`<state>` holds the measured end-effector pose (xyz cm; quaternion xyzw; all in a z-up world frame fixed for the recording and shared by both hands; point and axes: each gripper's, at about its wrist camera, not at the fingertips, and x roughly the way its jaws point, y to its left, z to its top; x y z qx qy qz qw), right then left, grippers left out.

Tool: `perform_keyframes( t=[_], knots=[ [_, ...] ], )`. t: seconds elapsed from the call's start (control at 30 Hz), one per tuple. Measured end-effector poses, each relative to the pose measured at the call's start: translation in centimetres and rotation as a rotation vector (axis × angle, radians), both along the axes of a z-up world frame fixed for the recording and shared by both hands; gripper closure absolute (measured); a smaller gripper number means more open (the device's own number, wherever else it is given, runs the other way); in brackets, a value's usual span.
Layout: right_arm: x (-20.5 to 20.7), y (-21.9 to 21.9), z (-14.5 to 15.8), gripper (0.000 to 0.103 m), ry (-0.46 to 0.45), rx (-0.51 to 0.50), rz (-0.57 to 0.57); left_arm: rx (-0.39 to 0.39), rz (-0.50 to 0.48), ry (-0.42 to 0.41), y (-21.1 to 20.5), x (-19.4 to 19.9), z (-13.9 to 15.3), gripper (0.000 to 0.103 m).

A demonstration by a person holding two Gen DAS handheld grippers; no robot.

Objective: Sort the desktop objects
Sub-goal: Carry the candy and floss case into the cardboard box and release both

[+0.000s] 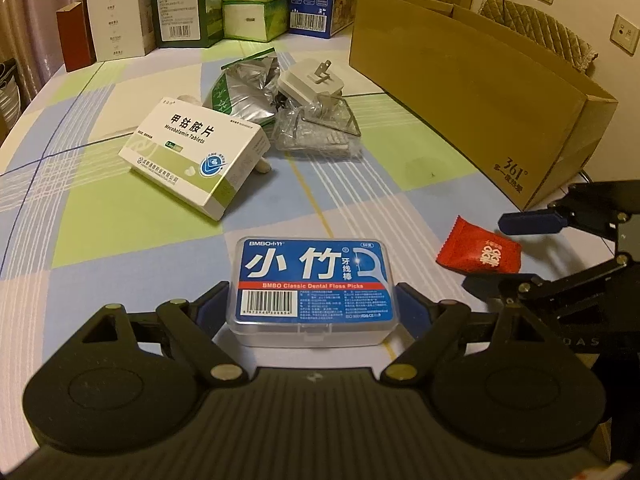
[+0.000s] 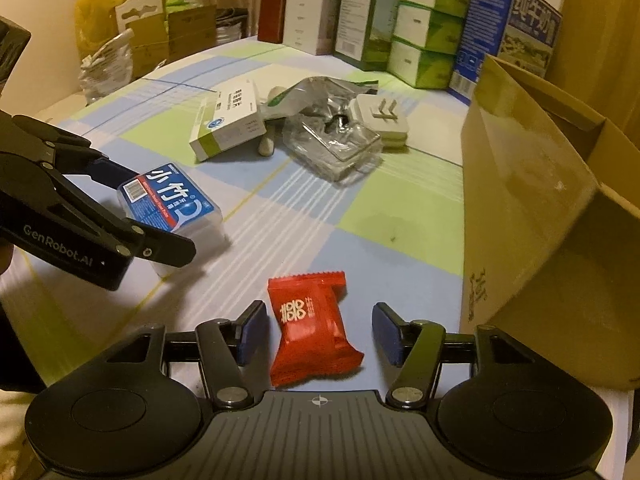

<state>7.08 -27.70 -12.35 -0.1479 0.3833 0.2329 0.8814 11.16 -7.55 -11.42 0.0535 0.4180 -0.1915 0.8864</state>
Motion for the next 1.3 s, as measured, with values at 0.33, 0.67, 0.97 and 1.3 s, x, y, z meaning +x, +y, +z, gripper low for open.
perform_keyframes(
  t=[0.33, 0.67, 0.97, 1.3],
  knots=[
    [-0.5, -0.1, 0.4, 0.077, 0.013, 0.03, -0.044, 0.009, 0.004, 0.003, -0.3, 0.1, -0.1, 0.02],
    [-1.9, -1.1, 2.6, 0.078, -0.017, 0.066, -0.114, 0.001, 0.006, -0.02, -0.4, -0.8, 1.2, 0.02],
    [-2.8, -1.5, 6.1, 0.078, -0.08, 0.096, -0.139, -0.004, 0.033, -0.043, -0.3, -2.2, 3.8, 0.02],
    [-2.7, -4.0, 11.9, 0.078, -0.203, 0.172, -0.209, -0.022, 0.052, -0.082, -1.9, -2.8, 8.4, 0.02]
  ],
)
